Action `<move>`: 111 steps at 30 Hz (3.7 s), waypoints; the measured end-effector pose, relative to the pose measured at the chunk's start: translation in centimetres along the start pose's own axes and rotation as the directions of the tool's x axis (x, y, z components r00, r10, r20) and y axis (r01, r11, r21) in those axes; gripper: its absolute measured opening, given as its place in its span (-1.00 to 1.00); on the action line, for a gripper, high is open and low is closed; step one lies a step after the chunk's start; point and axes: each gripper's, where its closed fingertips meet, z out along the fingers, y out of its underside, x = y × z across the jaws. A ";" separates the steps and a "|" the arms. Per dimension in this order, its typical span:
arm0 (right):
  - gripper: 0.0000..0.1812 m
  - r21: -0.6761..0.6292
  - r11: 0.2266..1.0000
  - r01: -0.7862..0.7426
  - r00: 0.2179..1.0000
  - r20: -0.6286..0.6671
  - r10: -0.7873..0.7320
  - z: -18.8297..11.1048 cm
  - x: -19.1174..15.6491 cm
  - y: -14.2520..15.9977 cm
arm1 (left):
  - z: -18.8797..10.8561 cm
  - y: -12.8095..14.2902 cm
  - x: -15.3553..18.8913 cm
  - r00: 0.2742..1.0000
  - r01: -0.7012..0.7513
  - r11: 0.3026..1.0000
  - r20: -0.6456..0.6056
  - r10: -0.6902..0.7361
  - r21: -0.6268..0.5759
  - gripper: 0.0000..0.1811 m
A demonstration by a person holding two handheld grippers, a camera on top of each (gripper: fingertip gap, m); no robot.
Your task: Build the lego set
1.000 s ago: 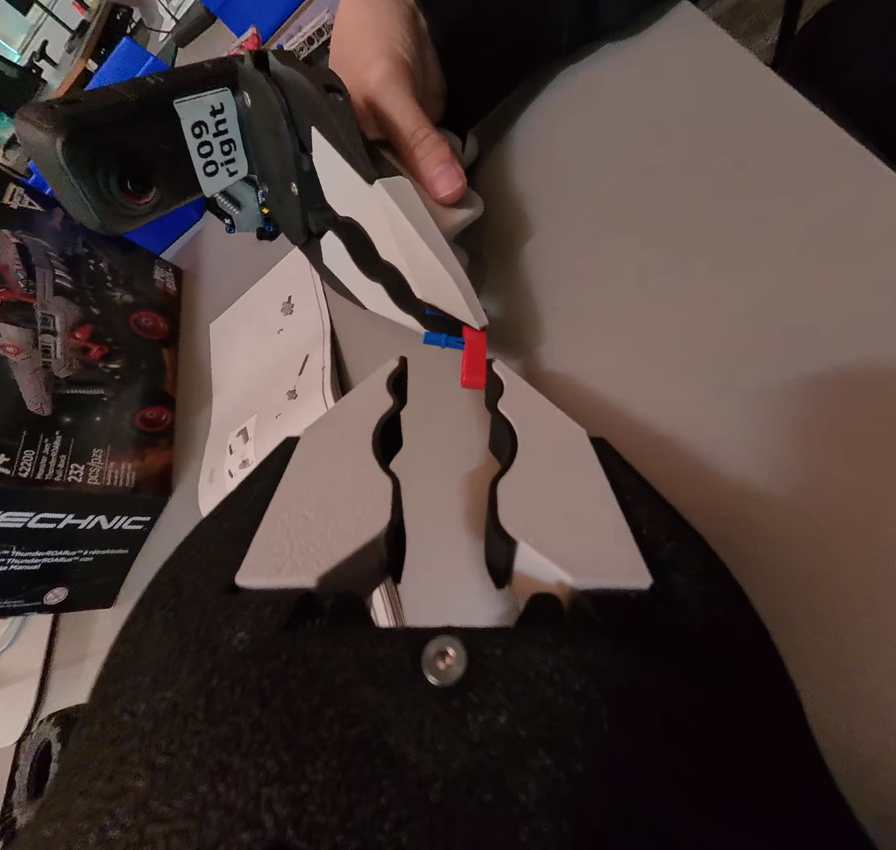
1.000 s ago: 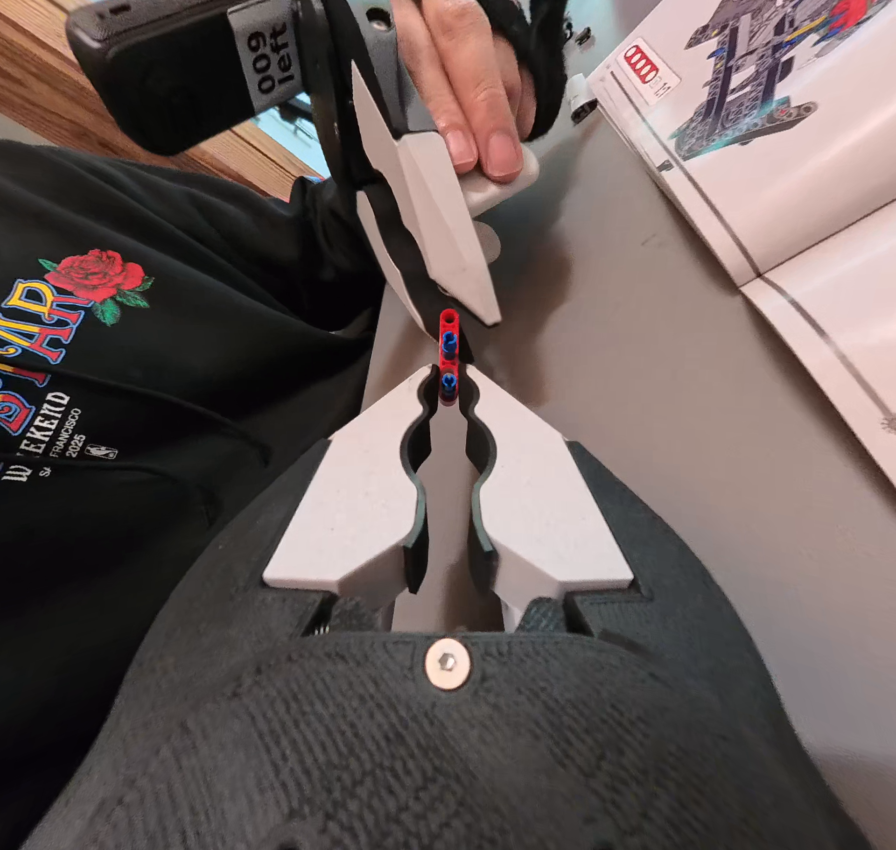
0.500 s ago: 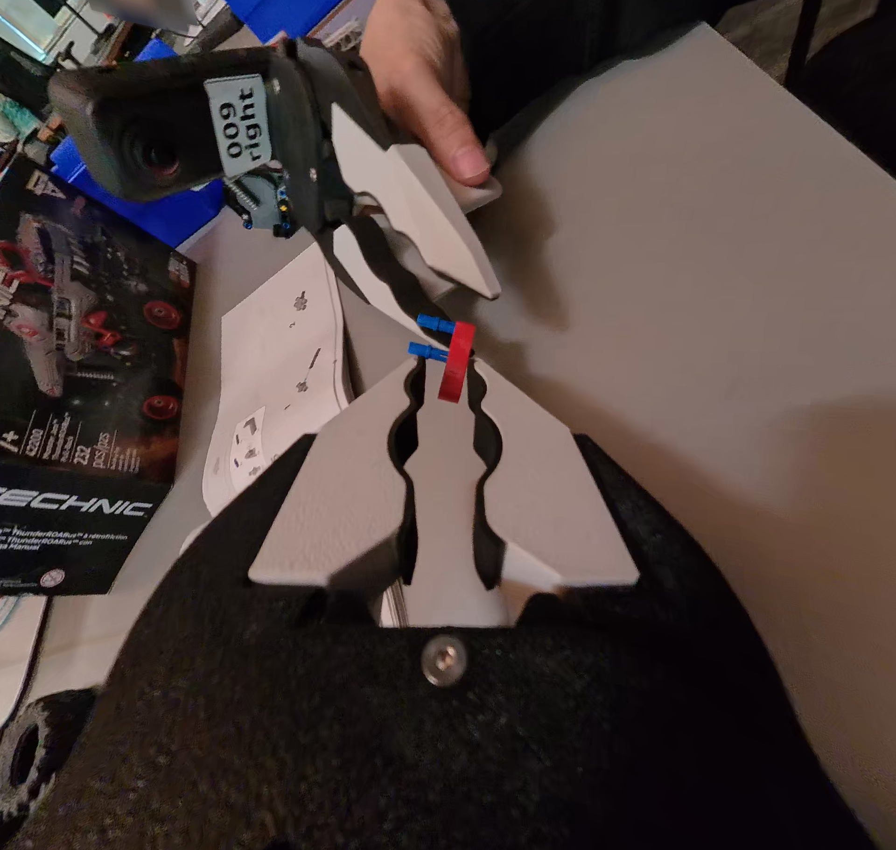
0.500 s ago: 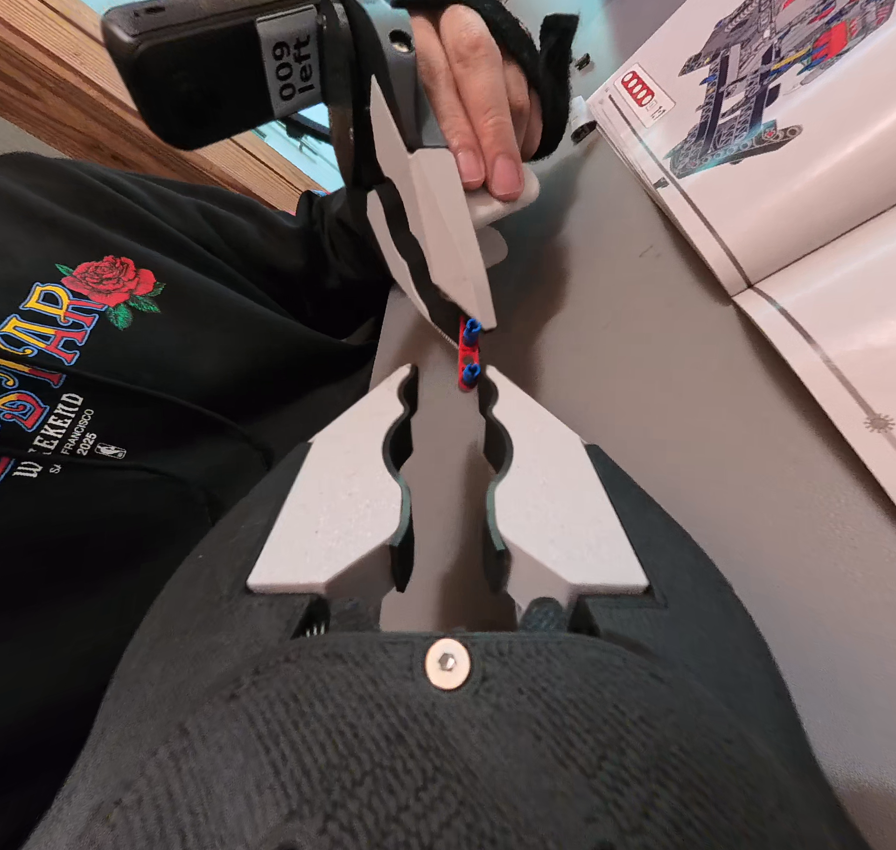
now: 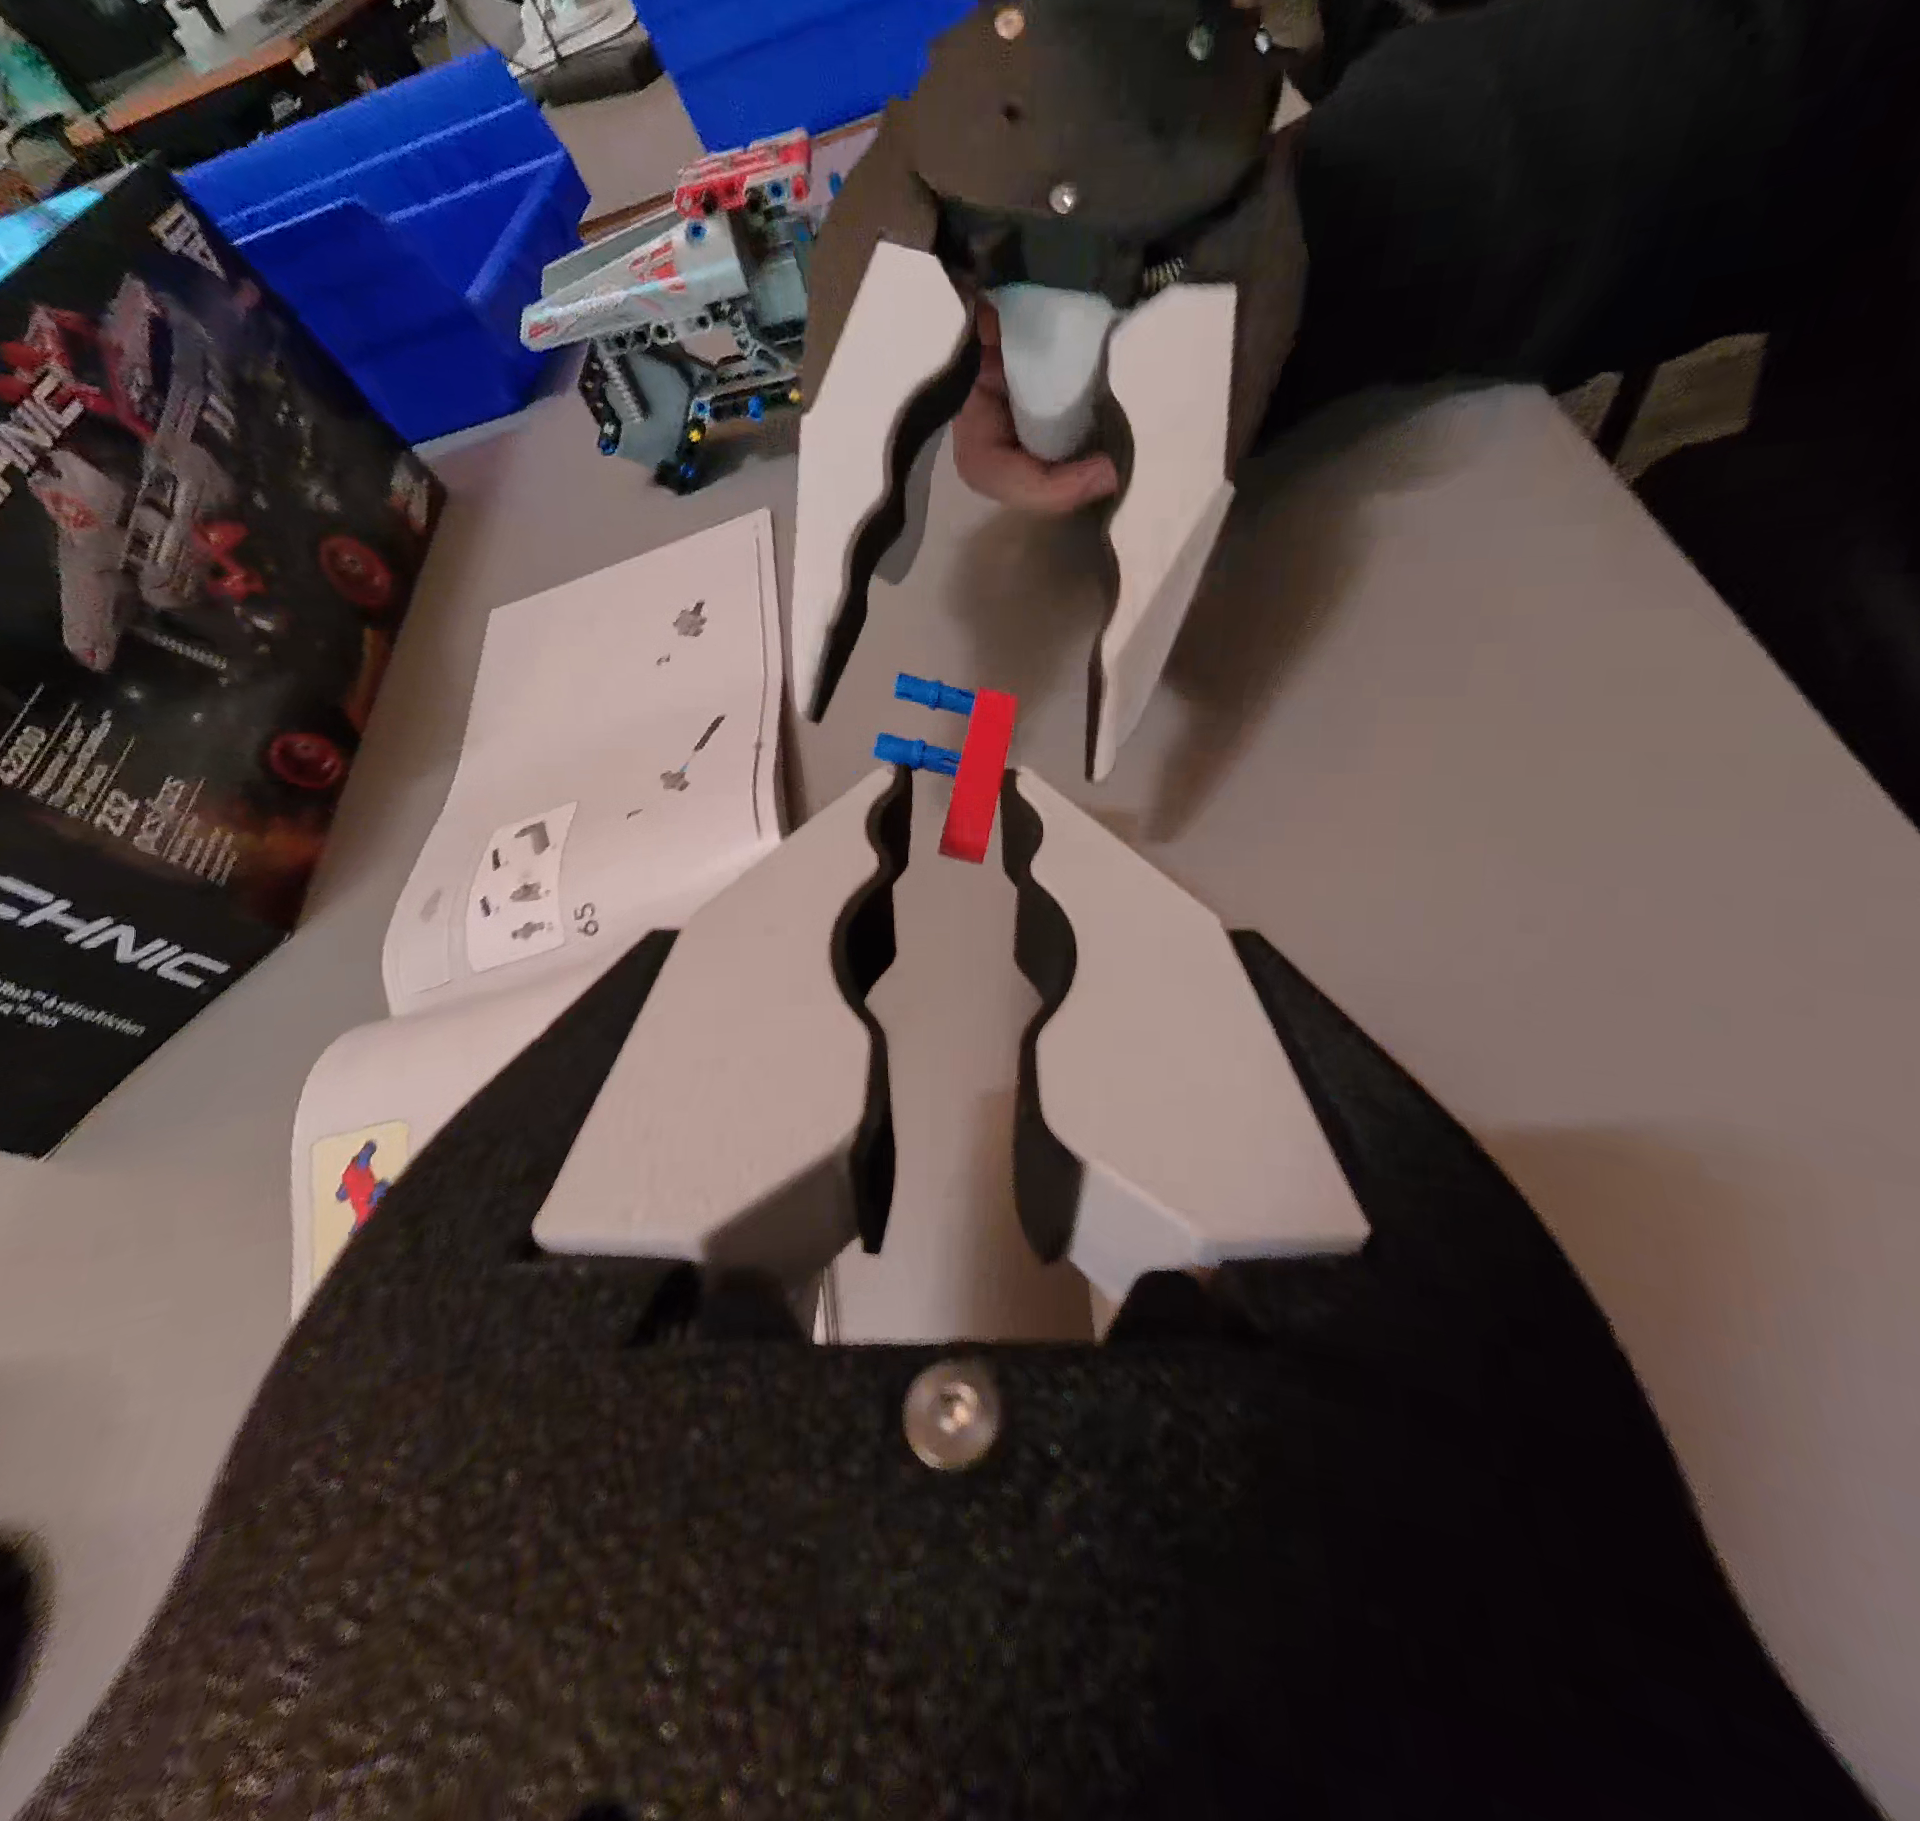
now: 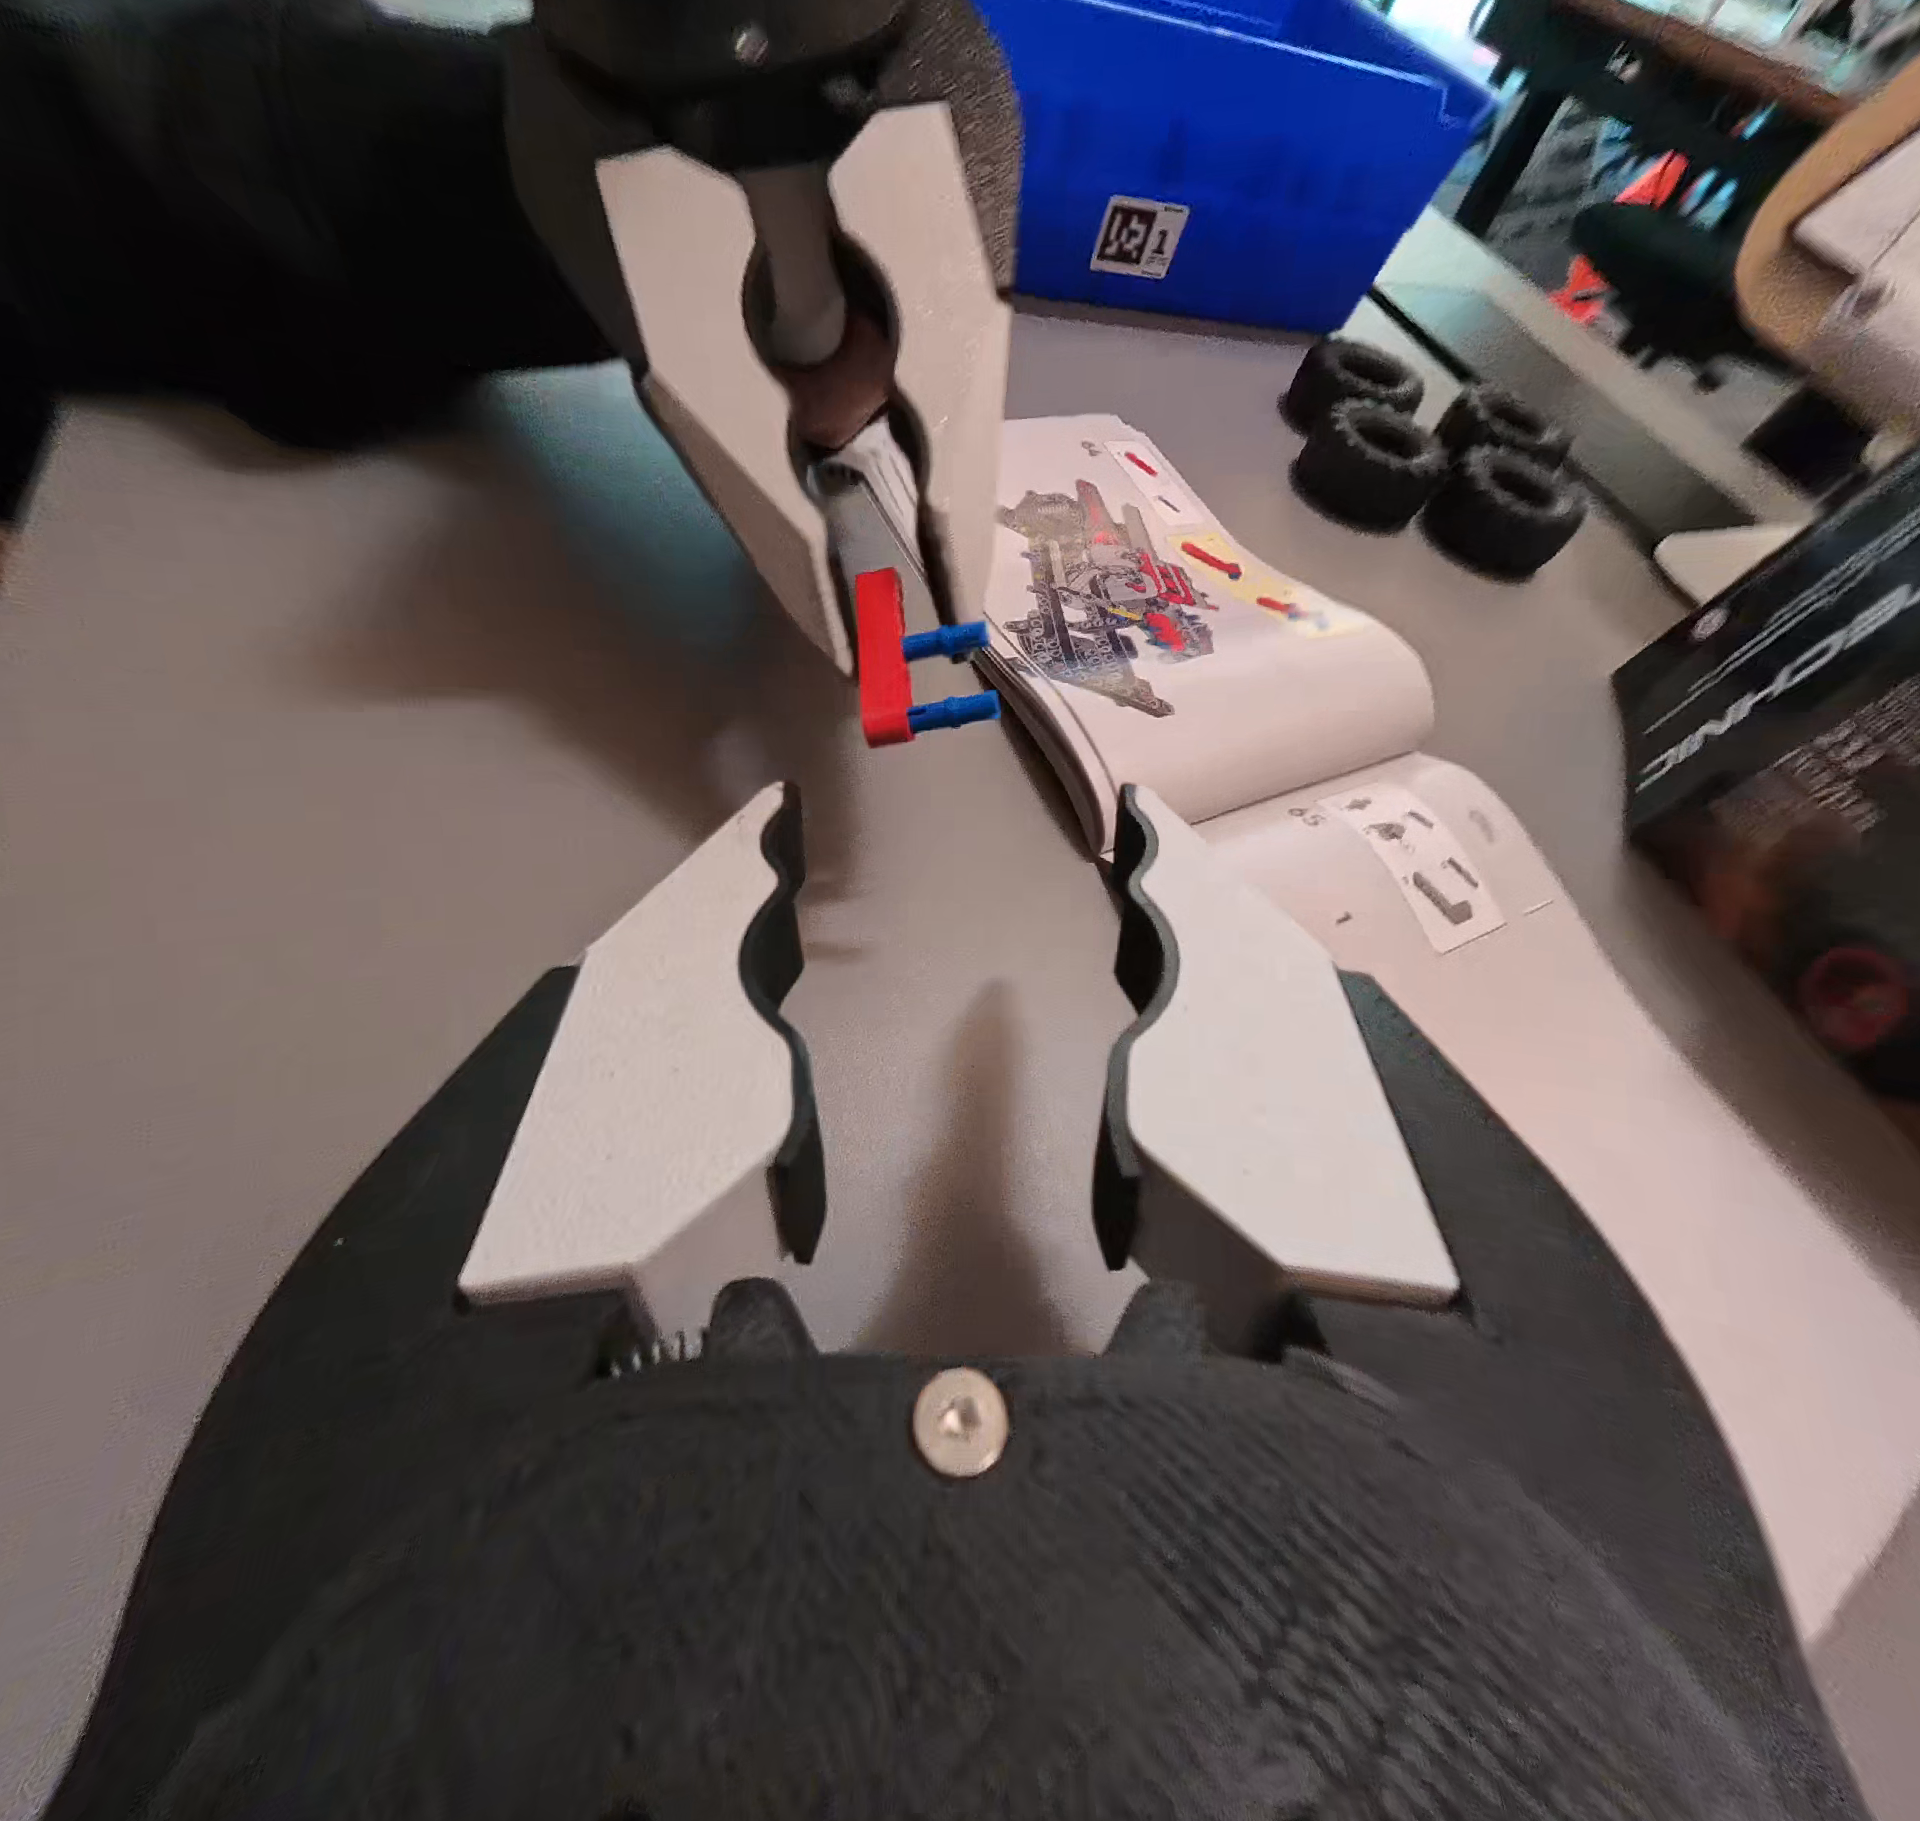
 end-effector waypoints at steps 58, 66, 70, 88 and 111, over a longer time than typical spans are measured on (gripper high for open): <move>-0.74 0.031 0.936 0.351 0.935 -0.072 -0.348 -0.1 -0.7 0.1 | 2.4 1.6 0.0 0.914 -0.349 0.908 0.128 0.384 -0.232 -0.77; -0.74 -0.006 0.926 0.379 0.920 -0.107 -0.377 0.2 -0.2 0.5 | 2.0 1.6 -0.5 0.925 -0.313 0.921 0.148 0.351 -0.232 -0.59; -0.74 -0.014 0.920 0.392 0.914 -0.104 -0.391 0.2 -0.3 0.7 | 2.2 1.9 -0.4 0.912 -0.340 0.903 0.141 0.385 -0.263 -0.64; -0.74 -0.115 0.920 0.375 0.917 -0.097 -0.386 0.9 0.0 2.0 | 3.0 2.7 -0.8 0.832 -0.440 0.803 0.155 0.533 -0.401 -0.75; -0.74 -0.183 0.914 0.361 0.919 -0.093 -0.382 1.0 0.7 3.1 | 2.7 4.3 -1.6 0.801 -0.448 0.738 0.140 0.582 -0.505 -0.66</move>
